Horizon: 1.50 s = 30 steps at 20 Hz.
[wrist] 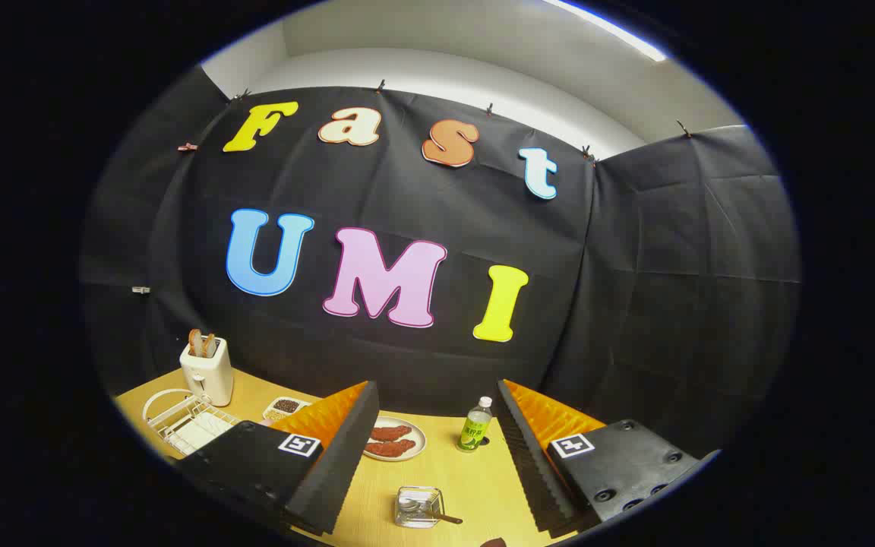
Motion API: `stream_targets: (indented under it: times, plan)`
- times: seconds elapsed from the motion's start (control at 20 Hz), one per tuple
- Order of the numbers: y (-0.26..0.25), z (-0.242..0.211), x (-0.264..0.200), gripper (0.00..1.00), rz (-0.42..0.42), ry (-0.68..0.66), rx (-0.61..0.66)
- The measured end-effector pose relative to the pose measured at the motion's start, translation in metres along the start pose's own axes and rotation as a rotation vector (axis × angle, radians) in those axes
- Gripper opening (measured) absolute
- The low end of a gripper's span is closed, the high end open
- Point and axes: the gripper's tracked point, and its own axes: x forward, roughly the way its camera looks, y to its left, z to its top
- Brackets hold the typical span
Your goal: Take the plate from the dish rack, then take the spoon from the basket and place it into the plate.
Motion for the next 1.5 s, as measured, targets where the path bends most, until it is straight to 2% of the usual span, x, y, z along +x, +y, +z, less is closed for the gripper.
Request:
stream_targets:
  times: [1.15, 1.3, 1.5]
  plan:
    - [0.027, 0.001, -0.005, 0.94, 0.000, 0.019, -0.008]
    - [0.037, 0.002, -0.005, 0.94, 0.028, 0.024, 0.001]
    - [0.067, -0.004, -0.004, 0.94, 0.123, 0.062, 0.054]
